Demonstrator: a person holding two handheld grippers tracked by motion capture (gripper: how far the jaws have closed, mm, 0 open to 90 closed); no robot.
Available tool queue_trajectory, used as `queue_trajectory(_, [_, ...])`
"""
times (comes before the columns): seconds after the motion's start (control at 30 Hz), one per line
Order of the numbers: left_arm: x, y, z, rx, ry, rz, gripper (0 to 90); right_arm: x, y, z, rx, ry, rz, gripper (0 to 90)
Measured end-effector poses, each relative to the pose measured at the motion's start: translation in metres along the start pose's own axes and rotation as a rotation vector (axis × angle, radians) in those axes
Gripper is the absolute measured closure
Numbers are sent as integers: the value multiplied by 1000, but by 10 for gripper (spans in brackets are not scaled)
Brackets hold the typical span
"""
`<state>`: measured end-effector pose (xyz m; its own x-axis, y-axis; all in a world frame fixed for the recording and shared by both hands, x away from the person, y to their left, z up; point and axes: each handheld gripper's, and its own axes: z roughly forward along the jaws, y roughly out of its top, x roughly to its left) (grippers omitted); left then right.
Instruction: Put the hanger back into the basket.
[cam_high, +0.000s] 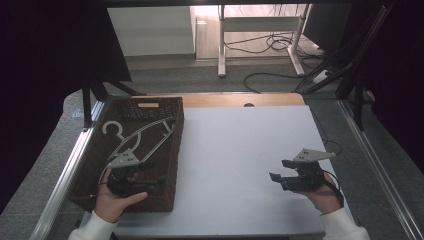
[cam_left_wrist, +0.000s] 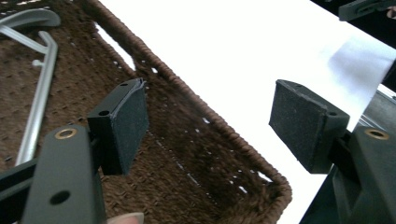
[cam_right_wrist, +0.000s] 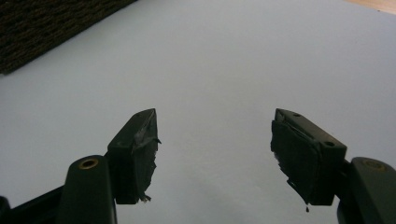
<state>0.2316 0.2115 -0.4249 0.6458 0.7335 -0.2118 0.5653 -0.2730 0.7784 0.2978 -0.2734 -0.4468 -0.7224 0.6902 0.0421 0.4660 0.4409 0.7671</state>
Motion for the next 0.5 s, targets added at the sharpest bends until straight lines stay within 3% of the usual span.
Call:
queue_trajectory(0.2, [5,-2,-1,-20,17,-21,270,1,-2,2,-6,13,-4,320])
queue_trajectory(0.5, [6,-4,-1,-20,28,-21,271,4,-2,-2,-39,22,-9,315])
